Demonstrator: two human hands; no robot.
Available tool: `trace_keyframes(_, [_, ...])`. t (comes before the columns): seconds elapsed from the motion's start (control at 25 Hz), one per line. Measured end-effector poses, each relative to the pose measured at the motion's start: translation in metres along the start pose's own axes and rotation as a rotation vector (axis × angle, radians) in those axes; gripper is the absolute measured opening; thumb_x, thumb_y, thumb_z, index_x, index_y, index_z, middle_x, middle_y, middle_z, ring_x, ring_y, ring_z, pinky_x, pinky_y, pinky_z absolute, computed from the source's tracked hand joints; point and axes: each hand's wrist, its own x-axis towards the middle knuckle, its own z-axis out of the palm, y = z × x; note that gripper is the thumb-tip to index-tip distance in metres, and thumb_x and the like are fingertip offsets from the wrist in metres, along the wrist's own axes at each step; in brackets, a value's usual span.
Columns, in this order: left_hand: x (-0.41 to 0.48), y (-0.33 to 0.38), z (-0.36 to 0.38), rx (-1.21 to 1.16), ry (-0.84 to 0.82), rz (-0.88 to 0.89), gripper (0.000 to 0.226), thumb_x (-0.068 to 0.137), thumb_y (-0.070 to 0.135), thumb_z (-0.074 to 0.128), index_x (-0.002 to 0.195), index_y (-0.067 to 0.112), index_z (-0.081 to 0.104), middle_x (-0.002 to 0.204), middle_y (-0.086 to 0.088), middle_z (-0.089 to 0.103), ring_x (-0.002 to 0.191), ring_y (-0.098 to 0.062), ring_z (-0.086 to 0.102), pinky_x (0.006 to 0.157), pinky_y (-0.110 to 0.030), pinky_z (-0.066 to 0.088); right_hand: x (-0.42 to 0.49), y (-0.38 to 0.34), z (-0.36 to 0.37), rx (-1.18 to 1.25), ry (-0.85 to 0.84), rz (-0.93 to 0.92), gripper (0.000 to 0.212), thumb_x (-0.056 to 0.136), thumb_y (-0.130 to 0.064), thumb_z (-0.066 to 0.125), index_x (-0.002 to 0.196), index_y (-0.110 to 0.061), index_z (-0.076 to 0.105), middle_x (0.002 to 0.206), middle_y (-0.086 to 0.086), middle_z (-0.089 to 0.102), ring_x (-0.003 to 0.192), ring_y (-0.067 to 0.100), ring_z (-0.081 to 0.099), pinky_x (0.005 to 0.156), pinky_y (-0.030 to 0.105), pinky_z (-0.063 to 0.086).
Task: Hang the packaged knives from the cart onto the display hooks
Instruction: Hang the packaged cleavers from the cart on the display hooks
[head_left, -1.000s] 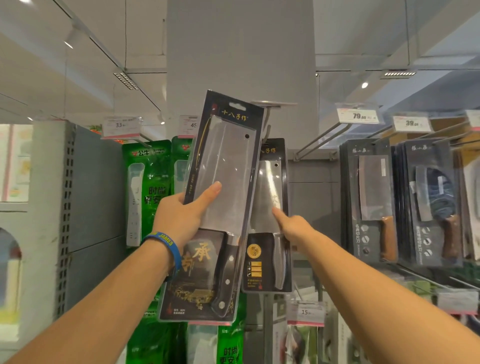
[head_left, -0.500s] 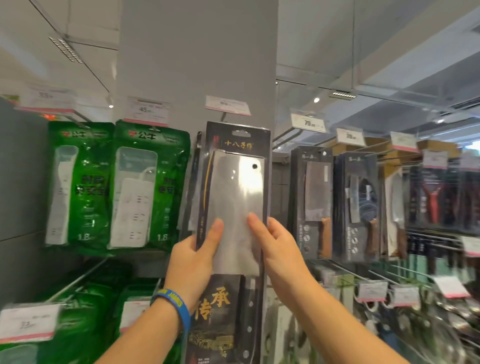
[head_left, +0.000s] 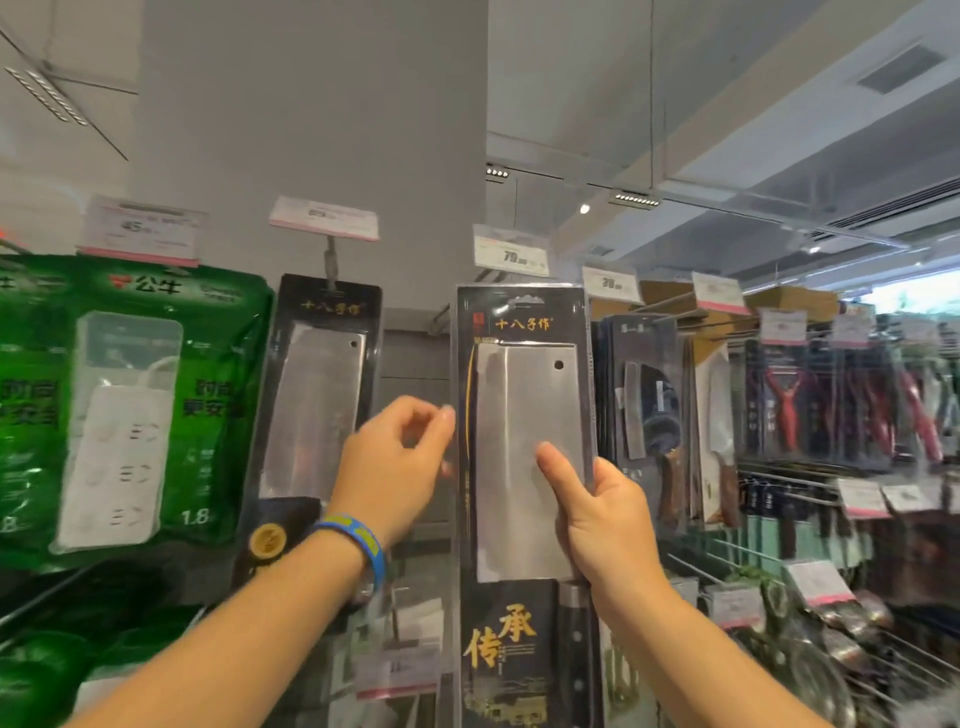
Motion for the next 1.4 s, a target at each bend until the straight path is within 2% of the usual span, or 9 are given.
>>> trace_keyframes(0.08, [0.033,0.022,0.008,0.036,0.037,0.117,0.019,0.094,0.037,0.06,0.084,0.021,0.066,0.08,0.008,0.072,0.066,-0.008,0.071,0.07,-0.035,0.054,0.014,0.005,-0.016,-0.025,0.013,0.032,0.089,0.065,-0.081,0.065,0.102,0.0,0.067,0.102,0.02,0.073,0.094,0.036,0.07,0.09,0.053,0.055])
trace_keyframes(0.2, [0.077,0.049,0.014,0.349,0.145,0.485,0.009,0.088,0.026,0.068,0.096,0.021,0.069,0.097,0.006,0.068,0.083,-0.015,0.066,0.081,-0.034,0.053,0.027,0.011,-0.03,-0.059,0.015,0.057,0.085,0.07,-0.077,0.066,0.096,0.003,0.064,0.099,0.02,0.071,0.094,0.036,0.069,0.089,0.058,0.054])
trace_keyframes(0.36, [0.124,0.074,0.026,0.91,0.122,0.852,0.043,0.082,0.013,0.069,0.125,0.012,0.063,0.138,-0.01,0.054,0.117,-0.036,0.052,0.084,-0.048,0.051,0.042,0.018,-0.037,-0.106,-0.017,0.084,0.082,0.068,-0.081,0.061,0.094,-0.003,0.06,0.103,0.01,0.068,0.101,0.027,0.066,0.096,0.056,0.053])
trace_keyframes(0.48, [0.148,0.09,0.027,1.158,0.065,0.982,0.033,0.096,0.01,0.052,0.127,0.014,0.061,0.137,-0.009,0.058,0.119,-0.035,0.054,0.079,-0.044,0.047,0.056,0.021,-0.038,-0.156,-0.012,0.075,0.082,0.072,-0.082,0.058,0.092,-0.002,0.058,0.094,0.014,0.062,0.089,0.026,0.062,0.082,0.044,0.051])
trace_keyframes(0.56, [0.159,0.1,0.02,1.161,0.008,0.984,0.028,0.101,0.013,0.048,0.125,0.018,0.063,0.119,-0.008,0.067,0.106,-0.035,0.059,0.076,-0.043,0.047,0.062,0.024,-0.034,-0.14,-0.012,0.057,0.086,0.076,-0.079,0.061,0.087,0.006,0.058,0.088,0.026,0.064,0.077,0.035,0.062,0.072,0.047,0.052])
trace_keyframes(0.68, [0.171,0.12,0.015,0.975,-0.009,0.847,0.026,0.103,0.028,0.048,0.116,0.018,0.068,0.096,-0.012,0.071,0.088,-0.037,0.062,0.069,-0.035,0.044,0.068,0.02,-0.021,-0.124,-0.032,0.039,0.088,0.074,-0.079,0.062,0.08,0.009,0.056,0.081,0.027,0.063,0.064,0.024,0.055,0.061,0.038,0.044])
trace_keyframes(0.76, [0.176,0.126,0.013,0.906,-0.036,0.76,0.025,0.101,0.034,0.051,0.114,0.02,0.068,0.099,-0.009,0.072,0.091,-0.036,0.062,0.073,-0.034,0.046,0.072,0.012,-0.012,-0.136,-0.016,0.002,0.078,0.071,-0.082,0.059,0.064,-0.005,0.045,0.061,0.015,0.046,0.056,0.014,0.041,0.054,0.032,0.034])
trace_keyframes(0.84, [0.179,0.127,0.011,0.864,-0.076,0.687,0.022,0.1,0.033,0.055,0.113,0.021,0.068,0.101,-0.008,0.071,0.093,-0.032,0.061,0.078,-0.038,0.05,0.078,0.004,-0.004,-0.118,0.016,-0.046,0.07,0.07,-0.083,0.057,0.063,-0.017,0.035,0.058,0.0,0.034,0.05,0.009,0.03,0.048,0.025,0.028])
trace_keyframes(1.4, [0.198,0.125,0.007,0.801,-0.131,0.613,0.02,0.096,0.035,0.061,0.1,0.017,0.068,0.085,-0.003,0.063,0.08,-0.025,0.054,0.068,-0.031,0.042,0.094,0.016,0.025,-0.06,0.054,-0.126,0.069,0.071,-0.082,0.058,0.061,-0.018,0.035,0.054,-0.006,0.032,0.046,0.008,0.029,0.052,0.031,0.029])
